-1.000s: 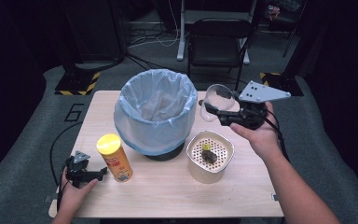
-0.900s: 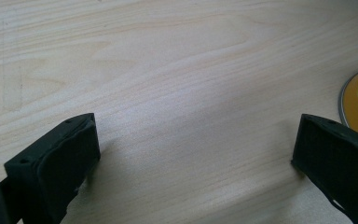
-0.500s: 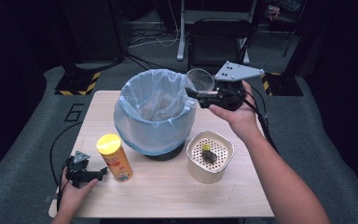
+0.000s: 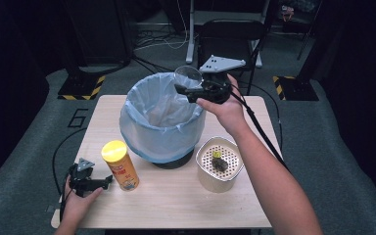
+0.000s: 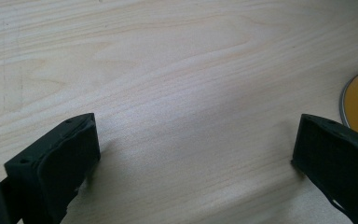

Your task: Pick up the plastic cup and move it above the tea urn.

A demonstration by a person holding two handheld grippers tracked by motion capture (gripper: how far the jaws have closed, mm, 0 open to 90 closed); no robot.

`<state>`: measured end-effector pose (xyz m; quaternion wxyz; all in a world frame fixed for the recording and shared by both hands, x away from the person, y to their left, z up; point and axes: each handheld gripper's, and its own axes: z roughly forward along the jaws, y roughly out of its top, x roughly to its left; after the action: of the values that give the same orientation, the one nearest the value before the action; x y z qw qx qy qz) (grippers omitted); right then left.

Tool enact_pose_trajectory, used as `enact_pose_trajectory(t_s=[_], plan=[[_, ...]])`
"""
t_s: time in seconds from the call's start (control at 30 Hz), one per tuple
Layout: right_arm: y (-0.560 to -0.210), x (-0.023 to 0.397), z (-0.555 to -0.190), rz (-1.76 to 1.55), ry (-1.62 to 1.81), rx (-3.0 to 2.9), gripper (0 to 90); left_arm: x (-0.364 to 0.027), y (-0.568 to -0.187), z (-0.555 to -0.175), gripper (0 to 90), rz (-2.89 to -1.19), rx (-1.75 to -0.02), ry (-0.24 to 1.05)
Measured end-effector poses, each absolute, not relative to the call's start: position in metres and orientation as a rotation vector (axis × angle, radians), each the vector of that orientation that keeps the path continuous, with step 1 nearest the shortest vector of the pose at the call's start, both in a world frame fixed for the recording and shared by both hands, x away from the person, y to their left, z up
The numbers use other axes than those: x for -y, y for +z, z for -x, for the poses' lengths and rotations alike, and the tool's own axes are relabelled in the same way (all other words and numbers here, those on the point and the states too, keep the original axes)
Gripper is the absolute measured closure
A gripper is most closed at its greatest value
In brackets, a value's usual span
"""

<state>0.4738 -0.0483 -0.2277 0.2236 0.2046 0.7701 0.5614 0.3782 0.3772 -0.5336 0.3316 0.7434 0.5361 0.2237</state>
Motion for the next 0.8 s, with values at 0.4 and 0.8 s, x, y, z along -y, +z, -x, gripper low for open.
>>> enact_pose_trajectory(t_s=[0.4, 0.8], plan=[[-0.238, 0.024, -0.492, -0.569, 1.522, -2.174, 37.6, -0.378, -0.533, -0.379, 0.4, -1.961, -1.395, 0.594], [-0.253, 0.001, -0.5, -0.626, 1.514, -2.206, 11.3, -0.378, -0.533, -0.379, 0.4, -1.957, -1.397, 0.587]])
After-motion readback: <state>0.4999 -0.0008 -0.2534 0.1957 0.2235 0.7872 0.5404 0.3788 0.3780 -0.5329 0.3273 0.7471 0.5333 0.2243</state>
